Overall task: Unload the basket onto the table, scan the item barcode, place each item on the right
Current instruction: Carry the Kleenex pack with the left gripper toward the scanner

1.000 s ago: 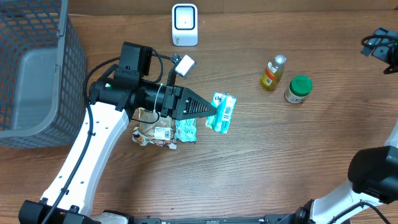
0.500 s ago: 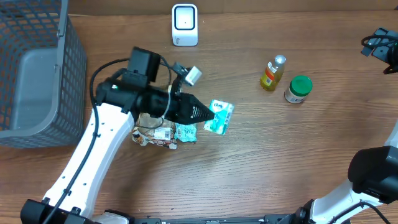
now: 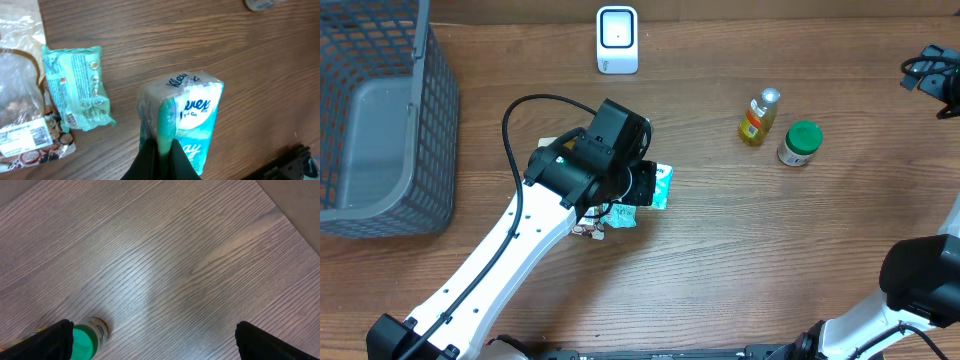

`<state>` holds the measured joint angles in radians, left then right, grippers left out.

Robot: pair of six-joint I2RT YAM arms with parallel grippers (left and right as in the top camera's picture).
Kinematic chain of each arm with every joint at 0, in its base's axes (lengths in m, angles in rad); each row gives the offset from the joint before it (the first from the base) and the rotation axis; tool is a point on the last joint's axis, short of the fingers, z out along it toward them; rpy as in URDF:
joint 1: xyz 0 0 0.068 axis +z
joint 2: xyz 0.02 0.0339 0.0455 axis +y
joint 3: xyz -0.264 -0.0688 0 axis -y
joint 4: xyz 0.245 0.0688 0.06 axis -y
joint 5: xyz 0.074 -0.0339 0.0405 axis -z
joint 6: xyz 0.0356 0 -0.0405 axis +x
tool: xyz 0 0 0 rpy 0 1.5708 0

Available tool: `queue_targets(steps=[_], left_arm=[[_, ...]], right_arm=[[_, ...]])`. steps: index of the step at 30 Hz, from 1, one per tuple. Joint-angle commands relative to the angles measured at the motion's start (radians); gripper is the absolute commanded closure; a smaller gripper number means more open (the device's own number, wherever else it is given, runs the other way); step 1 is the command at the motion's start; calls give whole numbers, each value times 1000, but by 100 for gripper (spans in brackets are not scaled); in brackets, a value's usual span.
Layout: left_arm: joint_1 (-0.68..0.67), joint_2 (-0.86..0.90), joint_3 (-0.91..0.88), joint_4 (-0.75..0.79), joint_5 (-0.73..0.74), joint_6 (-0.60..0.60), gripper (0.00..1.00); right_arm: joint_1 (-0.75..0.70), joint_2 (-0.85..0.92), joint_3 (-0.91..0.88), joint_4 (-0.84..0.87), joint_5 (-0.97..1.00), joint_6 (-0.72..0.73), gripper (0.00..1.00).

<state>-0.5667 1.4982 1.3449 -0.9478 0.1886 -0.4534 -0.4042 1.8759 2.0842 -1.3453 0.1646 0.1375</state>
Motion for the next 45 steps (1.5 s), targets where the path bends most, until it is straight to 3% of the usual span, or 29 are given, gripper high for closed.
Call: queue_targets(steps=[1,6,9,13,16,22,26,30,35,45], left_arm=[[11,3,96,-34,-51,-48,96],[14,36,352,-167,-245,-44,96],[19,98,565,-255,-262,-15,96],[19,301,963,-390,-396,38,96],[19,417,1112,-399,-469,92,96],[22,591,1145,-257,-797,93,96],[28,703,1145,-109,-914,171,96],[35,814,1145,29,-960,287,89],[55,923,1145,183,-1006,334,93],[143,1028,1145,307,-885,396,86]], right_arm=[[-1,-6,9,5,7,5,0],[-1,-6,9,5,7,5,0],[-1,-6,9,5,7,5,0],[-1,-6,9,5,7,5,0],[-1,-6,9,5,7,5,0],[-1,-6,9,5,7,5,0],[-1,-6,9,5,7,5,0],[-1,-6,9,5,7,5,0],[-1,-6,9,5,7,5,0],[-1,-6,9,5,7,5,0]])
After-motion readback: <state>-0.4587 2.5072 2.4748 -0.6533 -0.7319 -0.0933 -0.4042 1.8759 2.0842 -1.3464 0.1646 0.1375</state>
